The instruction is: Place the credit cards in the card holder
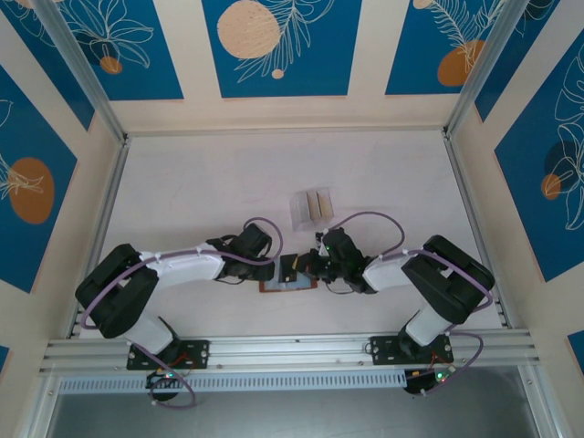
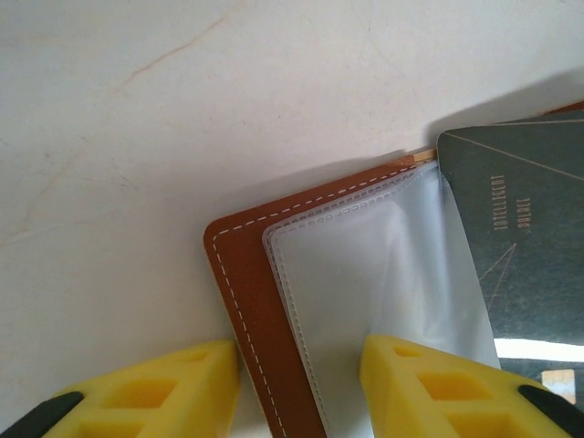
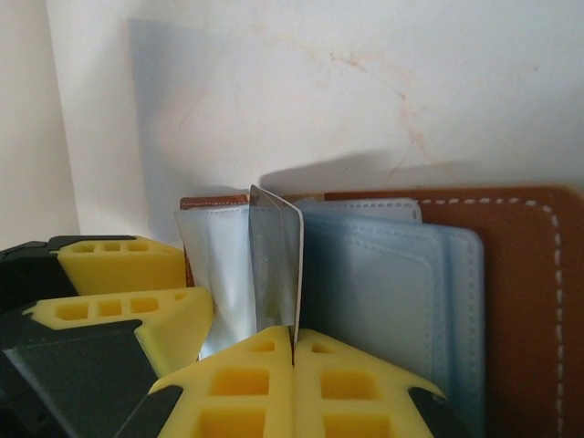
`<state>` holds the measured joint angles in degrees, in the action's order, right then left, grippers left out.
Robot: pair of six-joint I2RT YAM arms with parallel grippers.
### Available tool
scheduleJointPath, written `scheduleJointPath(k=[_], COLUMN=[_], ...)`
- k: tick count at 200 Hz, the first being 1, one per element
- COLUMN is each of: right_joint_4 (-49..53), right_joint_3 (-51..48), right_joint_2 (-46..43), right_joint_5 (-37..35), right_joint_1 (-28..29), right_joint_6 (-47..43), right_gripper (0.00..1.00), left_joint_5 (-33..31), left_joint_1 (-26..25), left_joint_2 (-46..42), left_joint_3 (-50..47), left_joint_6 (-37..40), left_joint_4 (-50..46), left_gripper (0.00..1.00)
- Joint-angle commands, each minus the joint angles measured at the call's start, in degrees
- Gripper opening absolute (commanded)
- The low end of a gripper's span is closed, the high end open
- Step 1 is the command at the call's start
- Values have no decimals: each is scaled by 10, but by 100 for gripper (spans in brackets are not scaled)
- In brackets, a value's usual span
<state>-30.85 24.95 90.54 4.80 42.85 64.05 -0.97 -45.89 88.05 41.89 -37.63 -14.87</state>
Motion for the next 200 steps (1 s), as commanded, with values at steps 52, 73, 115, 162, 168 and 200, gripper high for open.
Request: scheduleJointPath(k=[52, 73, 115, 162, 168, 200], right_joint_4=[124, 127, 155, 174, 175, 174], right_joint_3=[-26, -24, -6, 18, 22, 41], right_joint_2=[-31, -27, -13, 6, 9, 26], right_joint_5=[-48, -48, -50, -39, -37, -32], right_joint_1=[36, 40, 49, 48, 49, 50], right_joint_6=[-19, -24, -51, -83, -86, -93], right_gripper=[0, 0, 0, 0, 0, 0], left_joint_5=[-18, -19, -18, -18, -17, -12], left_joint_1=[-2, -2, -2, -2, -2, -2], left_joint_2=[34, 34, 35, 36, 36, 36], left_joint_3=[-35, -35, -35, -37, -37, -32], left_joint_6=[-8, -7, -6, -4, -3, 0], left_joint_4=[-8, -7, -7, -5, -4, -4], left_gripper=[42, 42, 42, 42, 42, 42])
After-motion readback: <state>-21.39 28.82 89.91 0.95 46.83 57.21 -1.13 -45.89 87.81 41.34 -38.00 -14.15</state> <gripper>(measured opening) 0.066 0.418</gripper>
